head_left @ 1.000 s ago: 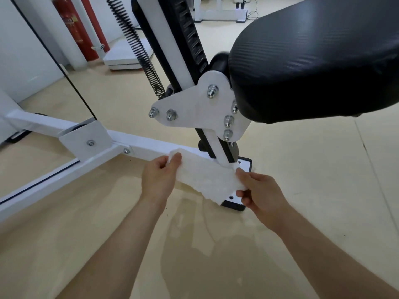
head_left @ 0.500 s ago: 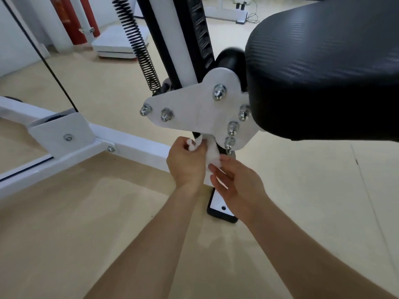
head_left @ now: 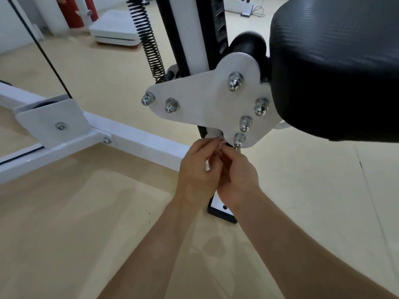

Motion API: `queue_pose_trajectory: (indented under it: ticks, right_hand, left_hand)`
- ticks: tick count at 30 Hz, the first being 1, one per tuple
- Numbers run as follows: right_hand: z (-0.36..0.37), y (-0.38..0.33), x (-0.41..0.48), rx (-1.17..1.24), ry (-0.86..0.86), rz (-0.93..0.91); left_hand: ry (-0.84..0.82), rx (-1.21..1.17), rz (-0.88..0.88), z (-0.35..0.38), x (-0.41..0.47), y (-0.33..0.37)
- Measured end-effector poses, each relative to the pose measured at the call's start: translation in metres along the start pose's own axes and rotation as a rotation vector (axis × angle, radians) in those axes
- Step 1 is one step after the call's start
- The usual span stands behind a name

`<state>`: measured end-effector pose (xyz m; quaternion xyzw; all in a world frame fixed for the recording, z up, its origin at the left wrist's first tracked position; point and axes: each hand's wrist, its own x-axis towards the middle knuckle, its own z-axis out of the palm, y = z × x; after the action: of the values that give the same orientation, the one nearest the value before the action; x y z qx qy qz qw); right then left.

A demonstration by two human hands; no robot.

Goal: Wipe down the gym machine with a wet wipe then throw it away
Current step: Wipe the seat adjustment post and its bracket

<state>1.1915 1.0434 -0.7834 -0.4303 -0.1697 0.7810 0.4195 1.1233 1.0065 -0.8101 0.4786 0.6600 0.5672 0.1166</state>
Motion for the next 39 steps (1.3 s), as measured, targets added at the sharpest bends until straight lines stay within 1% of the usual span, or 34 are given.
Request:
queue_pose_trajectory:
  ticks: [1,2,4,6,9,13,14,16,18,19,20,22,23,25,26,27,29,30,31,32,33,34,36,37,38,39]
  right_hand:
    - [-0.003,0.001,-0.002,-0.020,-0.027,0.018]
    - [-0.007,0.002,-0.003,-0.047,-0.043,0.035]
    - [-0.017,0.006,-0.002,-0.083,-0.042,0.066]
    - [-0.026,0.010,0.001,-0.120,-0.002,0.092]
    - [-0.041,0.010,0.008,-0.197,0.043,0.119]
    - [-0.061,0.022,0.020,-0.296,0.111,0.232]
    - [-0.068,0.027,0.025,-0.316,0.135,0.260]
    - [-0.079,0.032,0.033,-0.382,0.138,0.282]
    - [-0.086,0.034,0.036,-0.447,0.093,0.280]
    - [-0.089,0.035,0.036,-0.481,0.075,0.289]
    - [-0.093,0.035,0.035,-0.534,0.073,0.298]
    - [-0.096,0.034,0.032,-0.682,0.076,0.291]
    - [-0.098,0.032,0.030,-0.779,0.084,0.274]
    - [-0.104,0.028,0.024,-0.973,0.073,0.201]
    - [-0.109,0.028,0.021,-1.059,0.042,0.162]
    - [-0.113,0.030,0.019,-1.144,0.002,0.118]
    - [-0.122,0.036,0.016,-1.361,-0.091,-0.021]
    - [-0.128,0.041,0.015,-1.471,-0.145,-0.061]
    - [-0.136,0.046,0.016,-1.594,-0.199,-0.061]
    - [-0.143,0.049,0.015,-1.709,-0.257,-0.064]
    - [-0.143,0.049,0.009,-1.788,-0.297,-0.065]
    - [-0.141,0.045,0.001,-1.812,-0.313,-0.066]
    - [-0.135,0.036,-0.011,-1.740,-0.257,-0.013]
    - [-0.134,0.032,-0.012,-1.693,-0.211,0.011]
    - [-0.134,0.028,-0.012,-1.656,-0.179,0.009]
    - [-0.135,0.025,-0.008,-1.650,-0.171,-0.007]
  left_hand:
    - [0.016,0.047,0.081,0.003,0.001,-0.004]
    - [0.019,0.076,0.119,0.005,0.002,-0.007]
    - [0.001,0.137,0.147,0.012,0.001,-0.018]
    - [-0.050,0.217,0.154,0.019,-0.004,-0.029]
    - [-0.164,0.280,0.114,0.028,-0.008,-0.041]
    - [-0.504,0.494,-0.018,0.048,-0.024,-0.066]
    - [-0.555,0.496,-0.070,0.054,-0.031,-0.073]
    - [-0.602,0.435,-0.163,0.066,-0.043,-0.086]
    - [-0.645,0.479,-0.077,0.076,-0.050,-0.098]
    - [-0.639,0.505,-0.043,0.076,-0.052,-0.101]
    - [-0.649,0.515,-0.040,0.075,-0.054,-0.102]
    - [-0.701,0.536,0.029,0.075,-0.058,-0.105]
    - [-0.683,0.555,0.080,0.074,-0.062,-0.106]
    - [-0.622,0.608,0.237,0.069,-0.074,-0.106]
    - [-0.632,0.595,0.274,0.067,-0.083,-0.103]
    - [-0.668,0.580,0.294,0.064,-0.092,-0.100]
    - [-0.690,0.633,0.313,0.056,-0.103,-0.097]
    - [-0.660,0.670,0.321,0.053,-0.102,-0.101]
    - [-0.618,0.726,0.313,0.052,-0.099,-0.108]
    - [-0.592,0.798,0.247,0.050,-0.093,-0.112]
    - [-0.587,0.861,0.158,0.048,-0.085,-0.114]
    - [-0.632,0.903,0.078,0.046,-0.079,-0.114]
    - [-0.722,0.912,0.020,0.044,-0.078,-0.111]
    - [-0.742,0.871,0.003,0.044,-0.080,-0.108]
    - [-0.743,0.812,-0.041,0.045,-0.082,-0.107]
    - [-0.703,0.750,-0.064,0.046,-0.083,-0.107]
